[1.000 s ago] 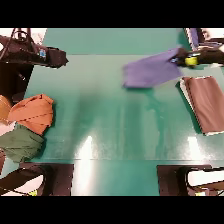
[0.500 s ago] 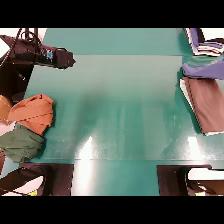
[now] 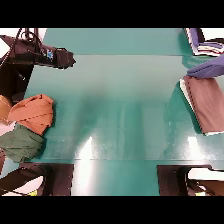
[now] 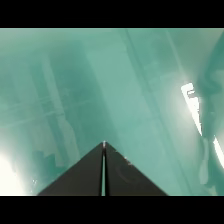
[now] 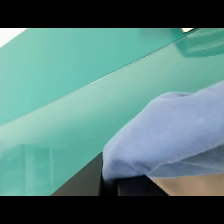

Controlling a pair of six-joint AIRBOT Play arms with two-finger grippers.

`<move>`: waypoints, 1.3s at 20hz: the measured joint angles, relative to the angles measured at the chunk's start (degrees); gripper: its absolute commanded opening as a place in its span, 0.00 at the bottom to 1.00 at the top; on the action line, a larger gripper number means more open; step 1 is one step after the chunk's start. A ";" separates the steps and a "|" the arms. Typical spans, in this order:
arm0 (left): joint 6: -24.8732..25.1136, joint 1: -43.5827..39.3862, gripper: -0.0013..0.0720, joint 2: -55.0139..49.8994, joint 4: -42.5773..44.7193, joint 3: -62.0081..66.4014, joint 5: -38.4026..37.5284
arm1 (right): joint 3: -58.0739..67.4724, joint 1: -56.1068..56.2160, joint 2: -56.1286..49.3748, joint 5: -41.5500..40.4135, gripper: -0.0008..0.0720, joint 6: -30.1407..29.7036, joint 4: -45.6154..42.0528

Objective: Fold the shirts.

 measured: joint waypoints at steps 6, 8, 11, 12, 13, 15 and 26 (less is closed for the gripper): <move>0.44 0.00 0.05 0.00 0.13 0.00 -0.39 | -10.67 -1.70 9.22 3.30 0.03 0.04 -4.63; 0.96 0.00 0.05 0.00 0.13 0.00 -0.59 | -16.61 -3.48 13.05 3.67 0.03 0.07 -6.80; 1.25 0.00 0.05 0.00 0.15 0.00 -0.76 | -26.29 -7.08 18.69 4.55 0.16 0.09 -11.06; 1.38 0.00 0.05 0.00 0.15 0.00 -0.81 | -29.27 -8.24 20.24 5.22 0.57 0.13 -12.63; 1.40 0.00 0.05 0.00 0.15 0.00 -0.85 | -32.24 -9.53 21.77 5.99 0.88 0.11 -14.27; 1.44 0.00 0.05 0.00 0.15 0.00 -0.98 | -37.09 -11.93 24.04 6.88 0.88 0.07 -16.48; 1.53 0.00 0.05 0.00 0.15 0.00 -1.33 | -42.80 8.41 32.28 1.84 0.48 -0.63 -5.73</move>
